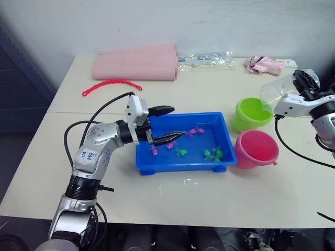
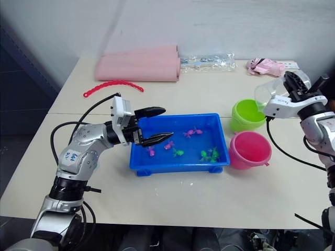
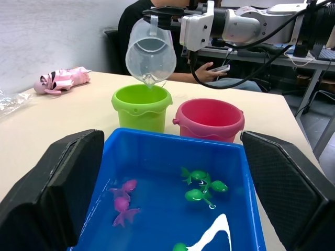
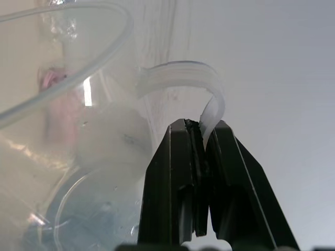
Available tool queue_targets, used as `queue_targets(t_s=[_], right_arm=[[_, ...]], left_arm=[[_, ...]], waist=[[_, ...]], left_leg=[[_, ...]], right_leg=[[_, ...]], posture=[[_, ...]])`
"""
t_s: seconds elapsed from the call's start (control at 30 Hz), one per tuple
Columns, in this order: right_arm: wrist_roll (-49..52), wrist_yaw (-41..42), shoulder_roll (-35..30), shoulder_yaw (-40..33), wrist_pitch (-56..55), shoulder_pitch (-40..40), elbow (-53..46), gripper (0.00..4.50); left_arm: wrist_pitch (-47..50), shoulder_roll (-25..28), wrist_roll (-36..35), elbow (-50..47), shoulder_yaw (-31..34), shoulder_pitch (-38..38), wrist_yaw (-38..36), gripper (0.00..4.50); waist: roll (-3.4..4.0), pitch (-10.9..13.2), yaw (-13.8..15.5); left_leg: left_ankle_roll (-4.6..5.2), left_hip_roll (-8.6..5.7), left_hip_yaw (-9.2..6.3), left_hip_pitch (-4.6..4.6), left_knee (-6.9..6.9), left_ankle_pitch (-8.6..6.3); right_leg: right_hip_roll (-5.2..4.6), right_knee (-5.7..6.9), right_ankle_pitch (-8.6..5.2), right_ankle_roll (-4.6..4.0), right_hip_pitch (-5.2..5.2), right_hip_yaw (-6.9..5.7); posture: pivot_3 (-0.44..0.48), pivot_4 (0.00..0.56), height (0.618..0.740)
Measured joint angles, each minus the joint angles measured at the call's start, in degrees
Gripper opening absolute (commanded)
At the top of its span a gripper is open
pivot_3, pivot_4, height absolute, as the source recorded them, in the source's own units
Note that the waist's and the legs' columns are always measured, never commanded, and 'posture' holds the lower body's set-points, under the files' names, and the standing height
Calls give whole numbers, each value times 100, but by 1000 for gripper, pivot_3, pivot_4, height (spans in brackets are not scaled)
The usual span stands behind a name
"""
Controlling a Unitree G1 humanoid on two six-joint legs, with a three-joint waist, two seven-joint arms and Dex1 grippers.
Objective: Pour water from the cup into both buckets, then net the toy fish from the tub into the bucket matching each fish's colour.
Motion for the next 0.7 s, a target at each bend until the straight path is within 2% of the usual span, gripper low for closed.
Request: queue_targets(t_s=[0.1, 0.2, 0.3, 0.37, 0.43, 0.53, 0.57, 0.7], right_arm=[[672, 215, 93, -320, -14, 106, 155, 95], [1698, 666, 462, -910, 138, 161, 341, 95], [2835, 1446, 852, -1492, 528, 192, 460, 95], [4144, 2397, 1206, -2195, 1325, 300, 490, 95], [4742, 2788, 1297, -2574, 1880, 449, 468, 95], [5349, 2979, 1306, -3075, 2649, 672, 349, 95], [5668, 2933, 1306, -3489, 3004, 887, 233, 95], [6140, 2526, 1607, -4385, 3227, 1637, -92, 95]], left_arm=[[7, 55, -13, 2, 12, 118, -69, 4500], [213, 45, -263, -5, 144, 151, -102, 4500], [446, 53, -581, -76, 318, 142, -141, 4500], [607, 339, -680, -259, 332, 142, -362, 4500], [708, 547, -697, -382, 335, 139, -513, 4500], [861, 641, -831, -582, 338, 130, -619, 4500], [970, 667, -932, -770, 320, 116, -668, 4500], [1156, 681, -1115, -1352, 216, 121, -703, 4500]], waist=[[0, 0, 3], [-2, 1, -2], [-4, 2, -1], [-6, 3, 5], [-6, 4, 23], [-6, 4, 48], [-6, 4, 61], [-7, 3, 92]], left_leg=[[0, 0, -1, 0, -1, 0], [0, 4, -6, 2, 6, 0], [1, 6, -19, 7, 9, 0], [1, 6, -27, 7, 8, 0], [2, 2, -33, 6, 9, -1], [5, -4, -37, 5, 11, -2], [5, -4, -41, 4, 12, -2], [4, 1, -42, 12, 10, -2]], right_leg=[[0, 1, 0, 0, 3, -2], [3, 0, 0, 0, 11, -7], [6, -3, 1, 0, 27, -18], [7, -5, 2, 0, 33, -26], [3, -7, 1, 0, 36, -32], [-4, -8, 2, 0, 39, -33], [-4, -10, 2, 0, 42, -36], [3, -12, 1, 0, 49, -38]], posture=[[0, 150, 740], [0, 150, 740], [0, 150, 740], [0, 150, 740], [0, 150, 740], [0, 150, 740], [0, 150, 740], [0, 150, 740]])
